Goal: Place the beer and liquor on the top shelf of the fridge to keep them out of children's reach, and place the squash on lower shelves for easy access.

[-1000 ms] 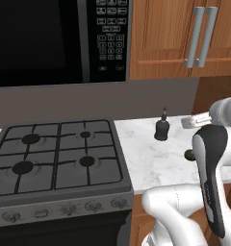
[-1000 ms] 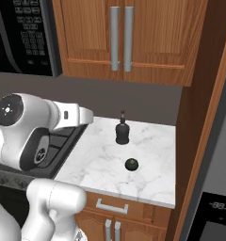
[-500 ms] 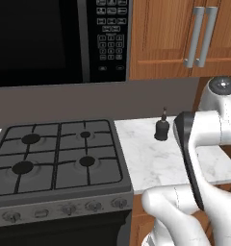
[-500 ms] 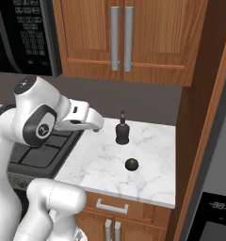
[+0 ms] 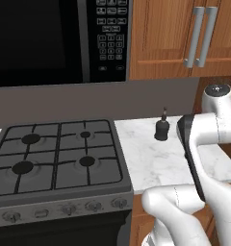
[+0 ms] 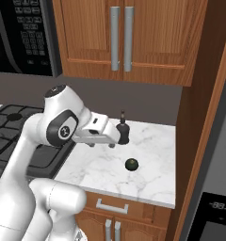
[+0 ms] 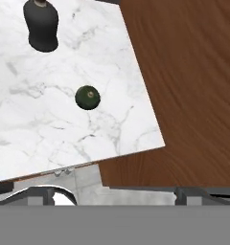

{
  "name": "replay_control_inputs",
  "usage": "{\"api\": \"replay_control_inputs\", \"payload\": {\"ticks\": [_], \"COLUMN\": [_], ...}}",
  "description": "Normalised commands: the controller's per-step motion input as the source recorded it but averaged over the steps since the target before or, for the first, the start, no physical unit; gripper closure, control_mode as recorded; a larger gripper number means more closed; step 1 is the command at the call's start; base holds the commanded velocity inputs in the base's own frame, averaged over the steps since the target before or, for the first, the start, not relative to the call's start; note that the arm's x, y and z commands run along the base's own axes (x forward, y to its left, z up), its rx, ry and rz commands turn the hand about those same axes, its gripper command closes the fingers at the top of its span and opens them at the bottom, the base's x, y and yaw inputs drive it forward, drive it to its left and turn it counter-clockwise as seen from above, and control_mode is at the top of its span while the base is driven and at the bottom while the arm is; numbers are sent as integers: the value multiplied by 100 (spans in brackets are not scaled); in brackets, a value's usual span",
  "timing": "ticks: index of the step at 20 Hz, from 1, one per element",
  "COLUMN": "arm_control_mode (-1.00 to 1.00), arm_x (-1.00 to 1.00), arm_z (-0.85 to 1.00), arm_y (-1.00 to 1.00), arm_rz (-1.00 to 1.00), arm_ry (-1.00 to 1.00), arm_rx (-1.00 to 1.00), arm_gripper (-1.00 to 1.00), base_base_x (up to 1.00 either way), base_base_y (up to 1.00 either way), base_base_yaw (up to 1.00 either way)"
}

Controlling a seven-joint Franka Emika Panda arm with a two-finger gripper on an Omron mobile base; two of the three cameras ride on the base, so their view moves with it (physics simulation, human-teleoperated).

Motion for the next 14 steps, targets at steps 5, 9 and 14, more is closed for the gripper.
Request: {"api": "replay_control_inputs", "payload": {"ticks": [5,9,14], "arm_control_mode": [-100,-100,-100], "arm_x": [0,0,0], "arm_z": [-61,-36,-26], "arm_y": [-7,0,0], "arm_rz": [-3,-1,-1], "arm_ry": [-6,-9,-4], "arm_rx": [2,6,7], "arm_gripper": [-100,-100,-100], "base_base_x": [0,0,0], "base_base_y": [0,0,0], "base_base_yaw": [0,0,0]}}
